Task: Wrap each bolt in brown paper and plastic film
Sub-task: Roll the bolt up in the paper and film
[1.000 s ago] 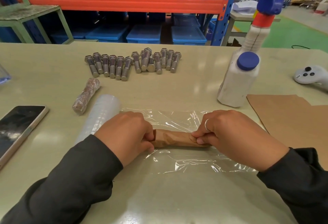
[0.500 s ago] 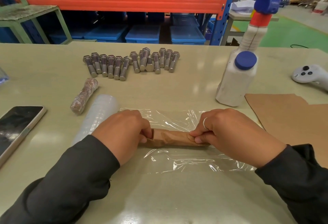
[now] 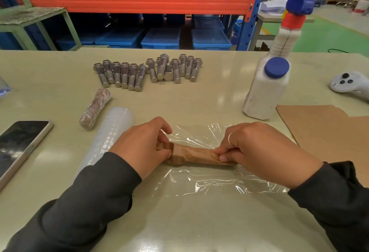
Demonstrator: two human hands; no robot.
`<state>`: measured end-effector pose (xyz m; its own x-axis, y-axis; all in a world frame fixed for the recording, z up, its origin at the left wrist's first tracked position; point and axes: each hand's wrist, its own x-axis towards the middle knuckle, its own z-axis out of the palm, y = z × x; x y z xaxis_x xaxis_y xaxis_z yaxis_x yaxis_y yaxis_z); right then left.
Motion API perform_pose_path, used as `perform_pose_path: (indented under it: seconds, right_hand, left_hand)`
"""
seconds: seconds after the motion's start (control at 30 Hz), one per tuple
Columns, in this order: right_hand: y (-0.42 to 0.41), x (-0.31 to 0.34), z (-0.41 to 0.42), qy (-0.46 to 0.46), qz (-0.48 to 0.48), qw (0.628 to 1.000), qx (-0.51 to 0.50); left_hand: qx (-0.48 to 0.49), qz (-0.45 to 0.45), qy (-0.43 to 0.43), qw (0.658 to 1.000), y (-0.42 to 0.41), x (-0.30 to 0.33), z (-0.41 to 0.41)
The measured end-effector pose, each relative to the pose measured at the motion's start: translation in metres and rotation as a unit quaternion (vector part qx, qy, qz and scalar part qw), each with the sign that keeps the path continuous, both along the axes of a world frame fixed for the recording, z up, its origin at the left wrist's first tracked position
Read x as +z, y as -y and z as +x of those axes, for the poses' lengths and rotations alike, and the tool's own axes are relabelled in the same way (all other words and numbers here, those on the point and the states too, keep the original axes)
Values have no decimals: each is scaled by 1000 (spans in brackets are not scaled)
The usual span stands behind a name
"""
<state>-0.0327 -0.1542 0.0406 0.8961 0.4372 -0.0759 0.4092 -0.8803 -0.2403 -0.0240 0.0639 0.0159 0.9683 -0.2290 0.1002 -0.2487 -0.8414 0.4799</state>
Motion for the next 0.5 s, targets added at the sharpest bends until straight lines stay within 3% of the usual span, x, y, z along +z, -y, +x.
perform_pose_path:
  seconds: [0.5]
  right_hand:
    - [1, 0, 0, -10, 11, 1000, -9]
  left_hand:
    - [26, 55, 15, 998, -1, 0, -1]
